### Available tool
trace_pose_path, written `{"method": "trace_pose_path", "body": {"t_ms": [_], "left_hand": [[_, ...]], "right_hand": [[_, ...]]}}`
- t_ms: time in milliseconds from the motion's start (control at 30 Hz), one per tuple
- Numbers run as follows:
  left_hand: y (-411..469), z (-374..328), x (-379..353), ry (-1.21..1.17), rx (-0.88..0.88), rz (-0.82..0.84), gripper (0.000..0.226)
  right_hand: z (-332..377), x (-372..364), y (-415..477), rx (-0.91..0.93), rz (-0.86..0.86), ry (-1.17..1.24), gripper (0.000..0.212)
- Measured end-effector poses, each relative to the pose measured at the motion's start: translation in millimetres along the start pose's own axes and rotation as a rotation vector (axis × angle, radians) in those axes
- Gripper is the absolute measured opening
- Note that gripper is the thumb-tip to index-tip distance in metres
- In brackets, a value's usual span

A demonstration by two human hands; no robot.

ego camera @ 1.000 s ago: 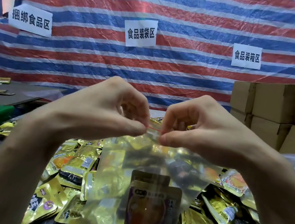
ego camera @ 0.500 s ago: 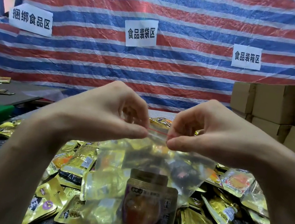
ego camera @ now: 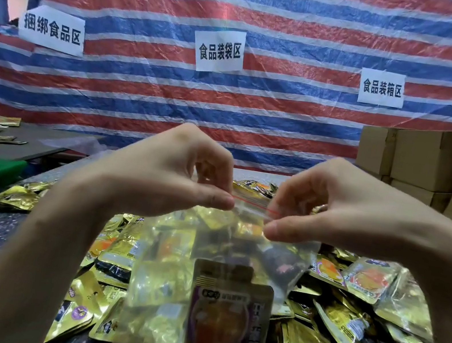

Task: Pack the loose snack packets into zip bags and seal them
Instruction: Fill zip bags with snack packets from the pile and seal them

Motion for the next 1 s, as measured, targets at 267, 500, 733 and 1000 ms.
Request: {"method": "trace_pose_path", "body": {"t_ms": [267,500,733,1000], "left_hand": [[-9,8,1,0.116,0.125,0.093,0.019],[-1,-7,-21,0.053,0.110,0.153,0.060],[-3,-10,-7,0.125,0.081,0.091,0.019],[-8,-4,2,0.097,0.096,0.085,0.025]], "right_hand": [[8,-3,4,0.051,-0.032,0.007,0.011],[13,-1,0,0.125,-0.013,0.097,0.003],[10,-6,-4,0.126,0.114,0.157,0.020],[-6,4,-3,0.076,0.112,0.240,0.018]]}}
Point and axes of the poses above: each hand's wrist, its own y-axis towards the middle knuckle, its own x-axis out of the back of the hand, z = x × y, the point moved 10 cm from there along y, towards the middle knuckle, and after that the axes turned 11 degrees about -x, right-handed, at the moved point
